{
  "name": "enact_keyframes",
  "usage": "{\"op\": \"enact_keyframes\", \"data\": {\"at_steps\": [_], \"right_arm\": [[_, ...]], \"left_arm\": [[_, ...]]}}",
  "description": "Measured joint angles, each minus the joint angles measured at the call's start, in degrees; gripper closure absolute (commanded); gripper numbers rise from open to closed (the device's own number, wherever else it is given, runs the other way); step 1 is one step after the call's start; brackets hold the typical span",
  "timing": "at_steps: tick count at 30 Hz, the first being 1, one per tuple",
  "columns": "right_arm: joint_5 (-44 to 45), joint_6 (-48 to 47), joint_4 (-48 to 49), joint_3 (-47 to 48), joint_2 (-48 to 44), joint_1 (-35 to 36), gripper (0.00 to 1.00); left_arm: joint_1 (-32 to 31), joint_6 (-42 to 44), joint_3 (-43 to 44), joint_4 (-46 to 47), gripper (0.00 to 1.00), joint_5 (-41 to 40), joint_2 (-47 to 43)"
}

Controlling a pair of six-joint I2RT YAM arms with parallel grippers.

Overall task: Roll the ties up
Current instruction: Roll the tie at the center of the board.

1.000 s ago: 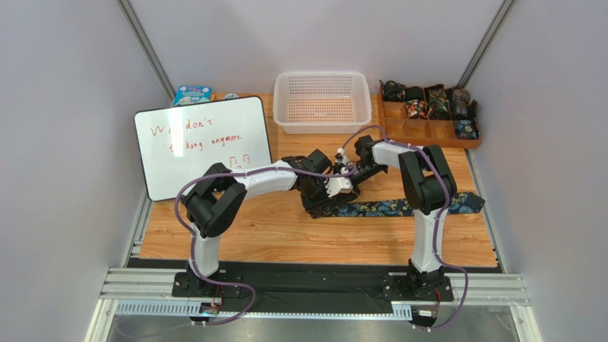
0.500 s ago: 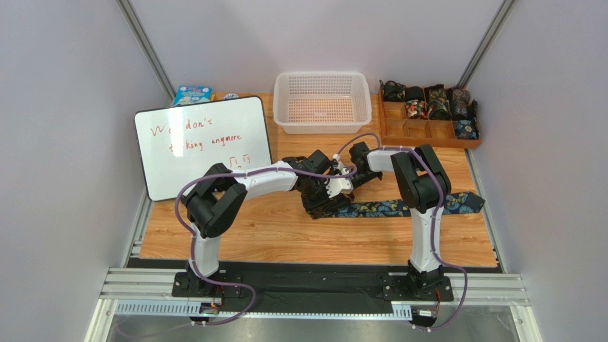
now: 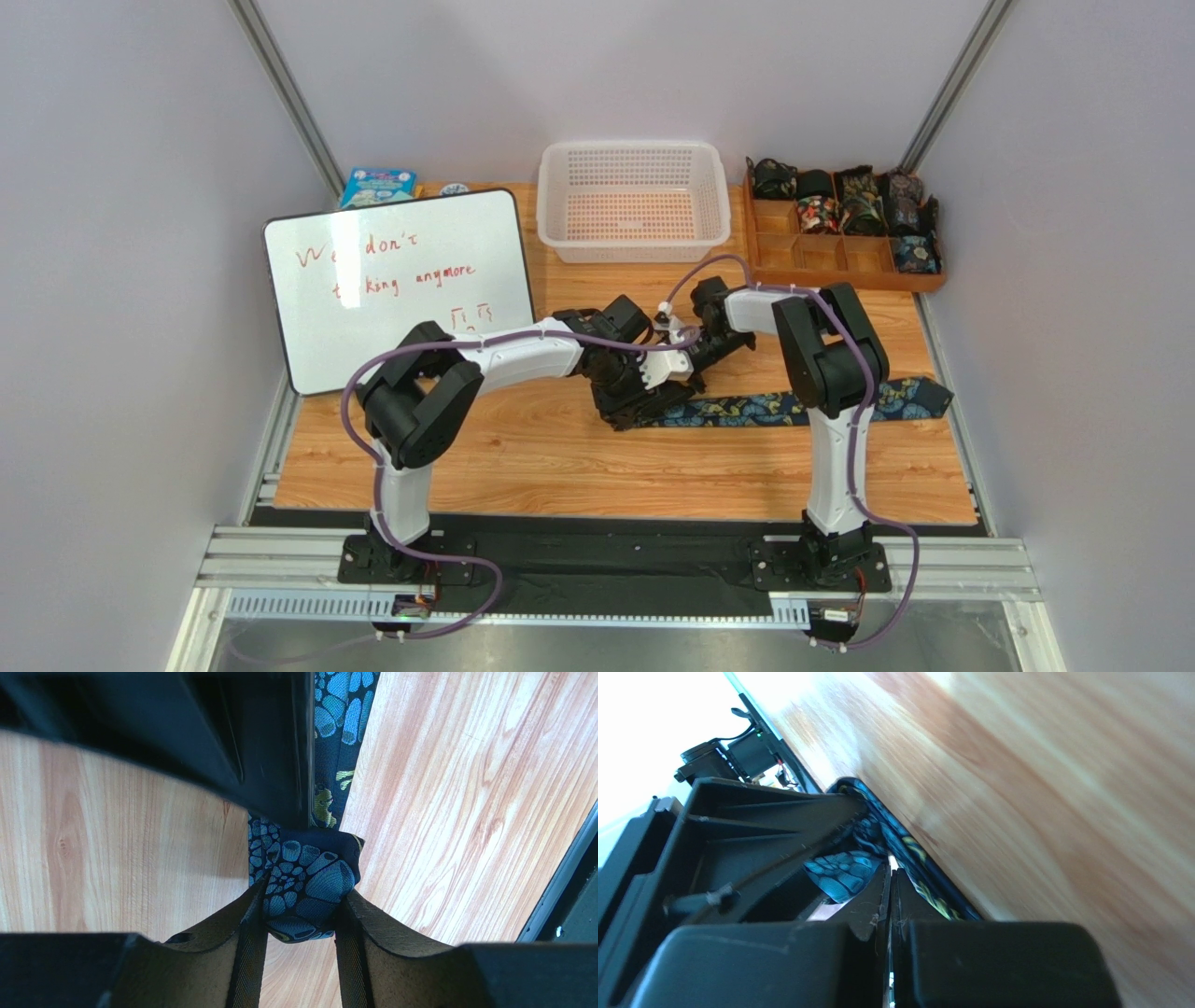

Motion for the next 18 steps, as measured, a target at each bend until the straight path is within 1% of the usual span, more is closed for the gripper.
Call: {"op": "enact_keyframes", "data": {"at_steps": [1, 4, 5, 7, 8, 11, 14, 18], "right_arm": [[0.4, -0.7, -0.6, 0.1, 0.0, -0.4, 1.00], [0.1, -1.3, -2.0, 0.3, 0.0, -1.2, 0.94], [-0.5, -1.3, -2.2, 0.3, 0.0, -1.4, 0.89], [-1.7, -0.8, -2.5, 0.3, 0.0, -1.6, 0.84], [-2.4, -0.5, -2.6, 0.3, 0.0, -1.7, 0.79], [-4.3, 0.5, -2.4, -0.3, -0.6, -1.7, 0.70], [-5.8, 1.3, -2.4, -1.5, -2.0, -1.6, 0.67], [-7.1, 2.2, -1.9, -1.8, -2.8, -0.7, 0.66]], "left_arm": [[0.0, 0.0, -0.2, 0.2, 0.57, 0.1, -0.1], [0.2, -0.1, -0.3, 0.3, 0.57, 0.5, -0.2], [0.2, -0.2, -0.3, 0.3, 0.57, 0.5, -0.2], [0.2, -0.2, -0.3, 0.3, 0.57, 0.5, -0.2], [0.2, -0.2, -0.3, 0.3, 0.57, 0.6, -0.2], [0.3, -0.2, -0.3, 0.3, 0.57, 0.6, -0.2], [0.3, -0.5, -0.3, 0.4, 0.57, 0.7, -0.2], [0.3, -0.8, -0.3, 0.4, 0.57, 0.7, -0.2]]}}
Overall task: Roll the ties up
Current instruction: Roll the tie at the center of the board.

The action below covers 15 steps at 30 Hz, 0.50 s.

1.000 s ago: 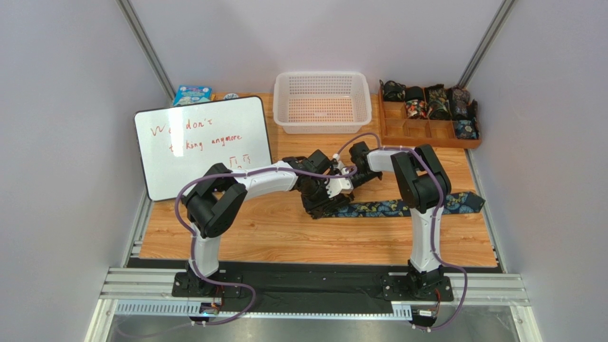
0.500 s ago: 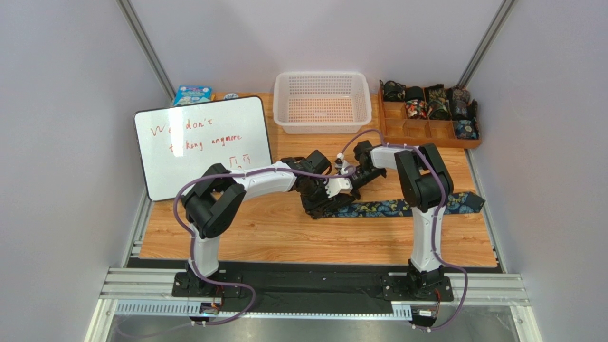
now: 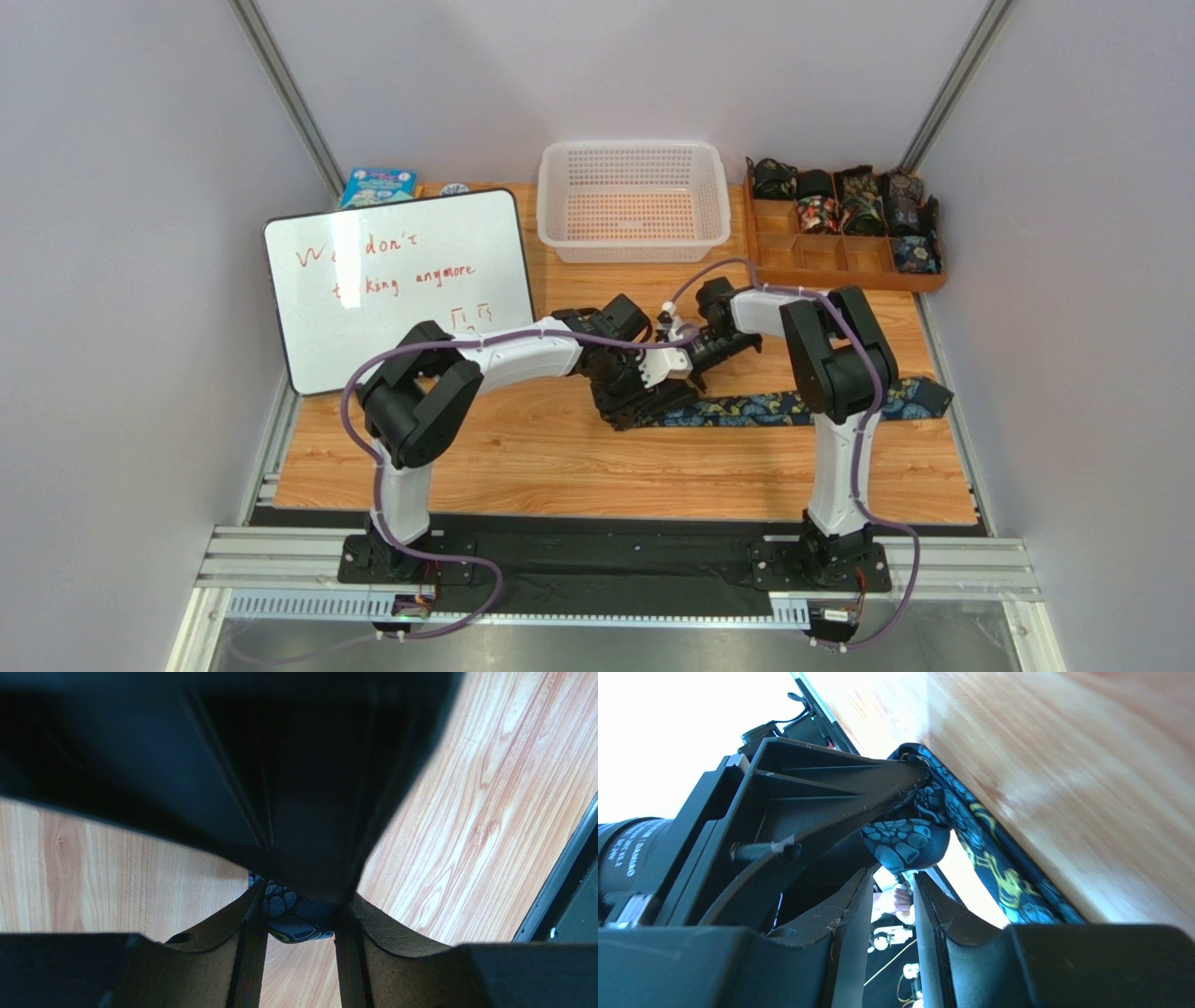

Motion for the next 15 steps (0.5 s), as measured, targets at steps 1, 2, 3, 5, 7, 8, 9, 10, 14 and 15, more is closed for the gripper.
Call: {"op": "enact_keyframes", "data": {"at_steps": [1, 2, 3, 5, 7, 8, 9, 10, 14, 15], "right_arm": [[-0.1, 0.2, 0.3, -0.1, 0.0, 0.4, 0.66], [0.0, 0.4, 0.6, -0.2, 0.0, 0.8, 0.66], [0.1, 0.6, 0.8, -0.2, 0.0, 1.2, 0.66], [0.5, 0.8, 1.3, -0.3, 0.0, 1.6, 0.66], [1.0, 1.4, 2.5, -0.4, 0.0, 1.7, 0.68], [1.1, 1.7, 3.0, -0.4, 0.0, 1.8, 0.69], [1.1, 2.0, 3.7, -0.4, 0.0, 1.9, 0.70], [1.2, 2.4, 4.5, -0.5, 0.1, 2.1, 0.73], [1.9, 3.4, 6.1, -1.0, 0.1, 2.4, 0.90], [2.1, 3.5, 6.3, -1.1, 0.1, 2.5, 0.94]], "left_arm": [[0.0, 0.0, 0.0, 0.0, 0.57, 0.0, 0.0], [0.0, -0.1, 0.0, 0.0, 0.57, 0.0, 0.0], [0.0, -0.1, 0.0, 0.0, 0.57, 0.0, 0.0], [0.0, -0.2, 0.0, -0.4, 0.57, 0.2, 0.0], [0.0, -0.2, 0.0, -0.4, 0.57, 0.2, 0.0], [0.0, -0.3, 0.0, -0.3, 0.57, 0.2, 0.0], [0.0, -0.4, 0.0, -0.3, 0.57, 0.2, 0.0], [0.0, -0.4, 0.0, -0.3, 0.57, 0.2, 0.0], [0.0, -0.5, 0.0, -0.3, 0.57, 0.2, 0.0], [0.0, -0.5, 0.0, -0.3, 0.57, 0.2, 0.0]]}}
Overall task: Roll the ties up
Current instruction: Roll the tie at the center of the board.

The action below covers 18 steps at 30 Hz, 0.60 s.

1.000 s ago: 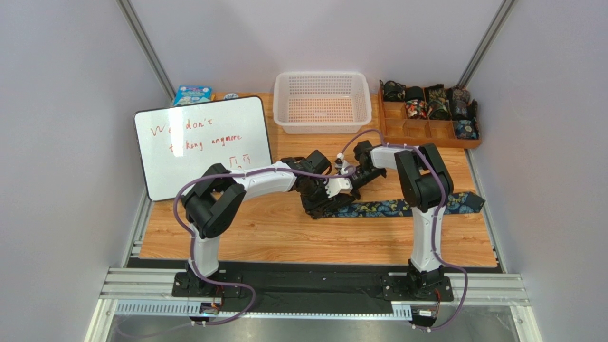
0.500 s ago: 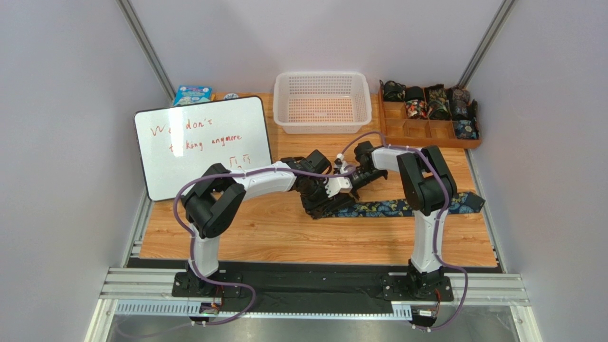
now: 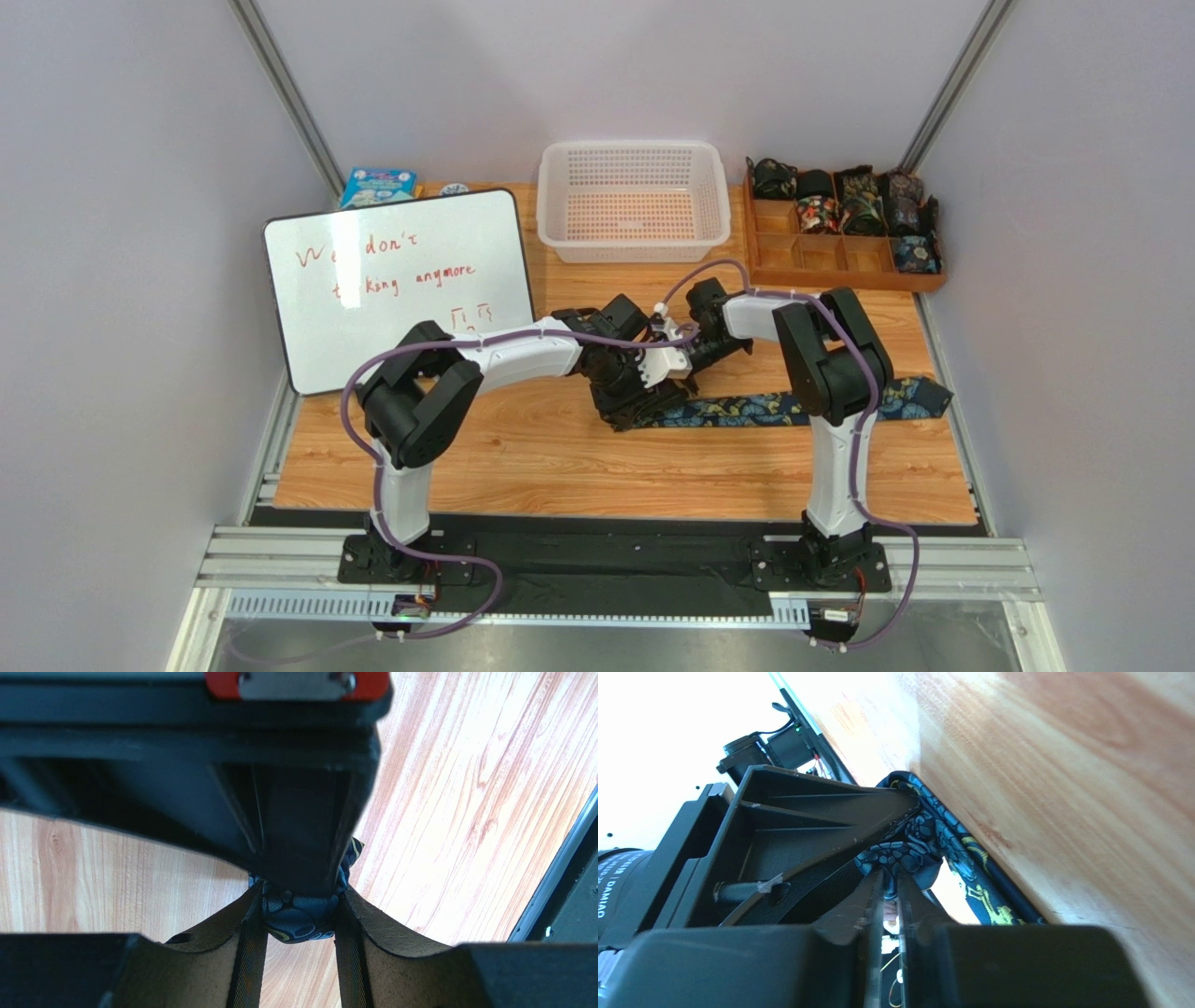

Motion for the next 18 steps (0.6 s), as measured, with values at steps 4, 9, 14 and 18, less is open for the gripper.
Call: {"op": "enact_keyframes", "data": {"at_steps": [4, 9, 14, 18], "right_arm": [[0.9, 0.0, 0.0, -0.1, 0.0, 0.0, 1.00], [2.7, -1.5, -1.1, -0.1, 0.0, 0.0, 1.00], [5.6, -2.5, -2.1, 0.0, 0.0, -0.7, 1.00], [7.5, -3.0, -3.1, 0.0, 0.0, -1.2, 1.00]], "left_arm": [[0.0, -0.3, 0.0, 0.0, 0.56, 0.0, 0.0], [0.0, -1.1, 0.0, 0.0, 0.37, 0.7, 0.0], [0.0, -1.9, -2.6, 1.6, 0.26, 2.3, -2.4], [0.6, -2.2, -7.6, 4.7, 0.23, 3.2, -6.8]]}}
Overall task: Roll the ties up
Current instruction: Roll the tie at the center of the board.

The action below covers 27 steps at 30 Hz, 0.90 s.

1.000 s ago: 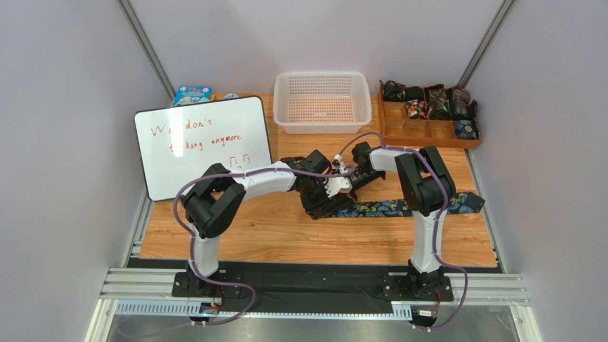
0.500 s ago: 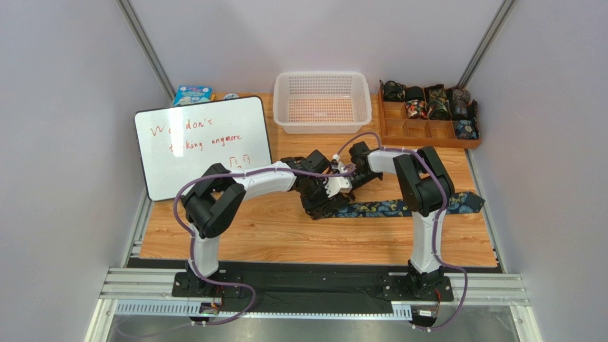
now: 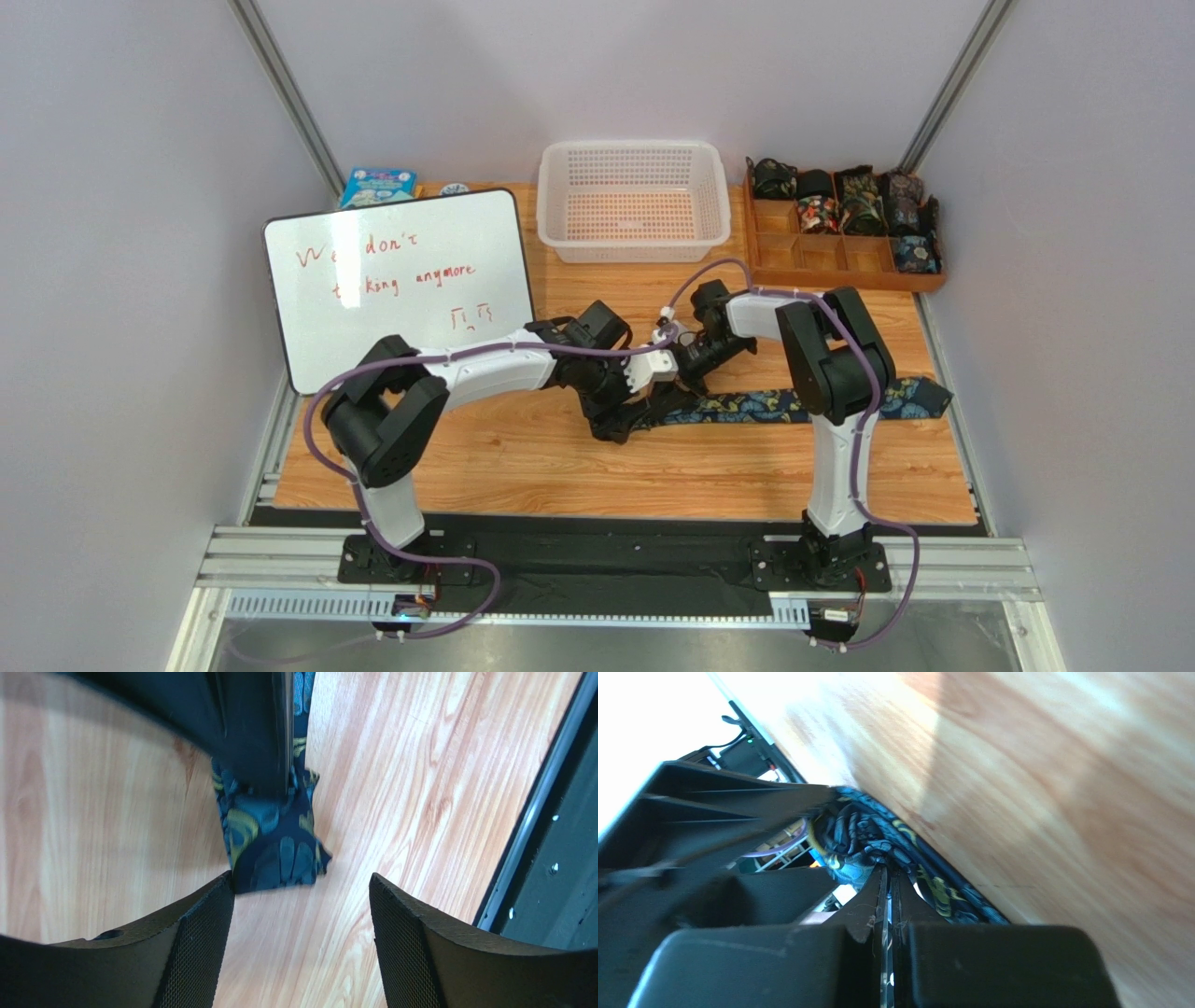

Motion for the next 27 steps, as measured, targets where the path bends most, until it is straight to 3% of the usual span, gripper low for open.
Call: {"op": "enact_keyframes", "data": {"at_steps": [7, 22, 27], "right_arm": [[3.2, -0.5, -1.8, 0.8, 0.0, -0.1, 1.00], [6.1, -1.4, -6.2, 4.3, 1.8, 0.0, 1.00], [6.5, -1.9, -6.8, 4.7, 2.0, 0.0, 1.00]], "left_arm": [[1.6, -1.0, -6.2, 7.7, 0.23, -0.6, -6.2], [-0.5, 0.1, -5.9, 13.6, 0.27, -1.7, -0.4], [-0.7, -3.5, -9.9, 24.2, 0.28, -1.6, -0.5]]}}
